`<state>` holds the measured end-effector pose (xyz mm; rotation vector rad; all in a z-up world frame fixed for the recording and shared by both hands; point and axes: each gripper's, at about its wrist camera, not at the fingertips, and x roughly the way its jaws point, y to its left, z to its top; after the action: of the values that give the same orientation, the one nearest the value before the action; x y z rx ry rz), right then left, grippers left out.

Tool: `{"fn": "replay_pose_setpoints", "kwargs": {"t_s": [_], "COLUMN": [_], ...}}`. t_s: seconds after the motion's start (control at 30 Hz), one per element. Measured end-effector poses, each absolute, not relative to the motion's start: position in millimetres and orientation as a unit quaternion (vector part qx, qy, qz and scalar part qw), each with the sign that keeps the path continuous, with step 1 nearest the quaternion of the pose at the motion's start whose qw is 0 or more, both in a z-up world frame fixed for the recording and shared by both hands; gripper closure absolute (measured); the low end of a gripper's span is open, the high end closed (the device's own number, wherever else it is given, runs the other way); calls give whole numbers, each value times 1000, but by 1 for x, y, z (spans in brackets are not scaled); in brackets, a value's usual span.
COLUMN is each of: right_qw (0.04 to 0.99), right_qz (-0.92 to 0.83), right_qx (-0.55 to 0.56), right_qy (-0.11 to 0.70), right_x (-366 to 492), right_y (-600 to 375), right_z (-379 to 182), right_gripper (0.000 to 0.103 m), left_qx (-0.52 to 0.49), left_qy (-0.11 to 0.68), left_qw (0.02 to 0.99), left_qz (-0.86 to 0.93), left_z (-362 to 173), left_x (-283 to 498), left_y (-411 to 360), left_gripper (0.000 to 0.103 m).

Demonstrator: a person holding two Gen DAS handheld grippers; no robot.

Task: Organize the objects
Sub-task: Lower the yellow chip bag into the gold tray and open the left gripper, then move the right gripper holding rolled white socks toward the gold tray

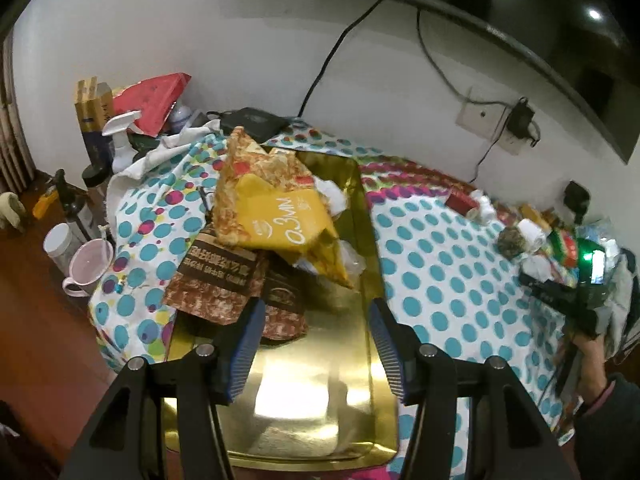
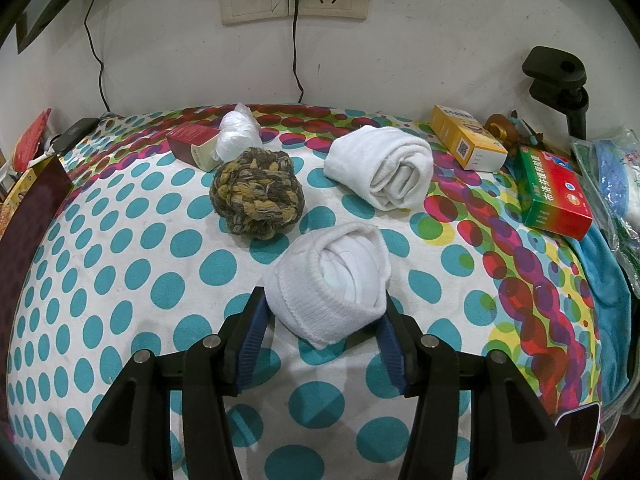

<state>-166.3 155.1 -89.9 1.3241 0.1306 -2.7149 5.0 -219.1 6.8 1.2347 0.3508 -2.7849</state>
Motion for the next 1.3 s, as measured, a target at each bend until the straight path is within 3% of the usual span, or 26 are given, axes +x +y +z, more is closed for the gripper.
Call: {"fn": "replay_pose_setpoints", "kwargs": {"t_s": [0.6,0.8,1.07,1.3], "right_qw": [59,58,58,58], "right_qz": [-896,-896,-896,-896], "right_qx": [437,437,437,438], "right_qy": [43,42,42,42], "right_x": [-166,-166,-167,-167], "right_y": [154,154,154,153], "right_z": [-90,-90,-91,-91], "right_gripper": [52,52,52,52], "left_qx": [420,407,437,475], "left_qy": [81,57,108,132], "left_qw": [31,35,32,43], "left_qz": [-903,-911,-893,-869], "left_z": [1,9,-7,-35], "left_x": [-104,-76,-18,-17], "left_y": [-220,-213,-226,-231], "left_gripper": [47,47,47,47]}}
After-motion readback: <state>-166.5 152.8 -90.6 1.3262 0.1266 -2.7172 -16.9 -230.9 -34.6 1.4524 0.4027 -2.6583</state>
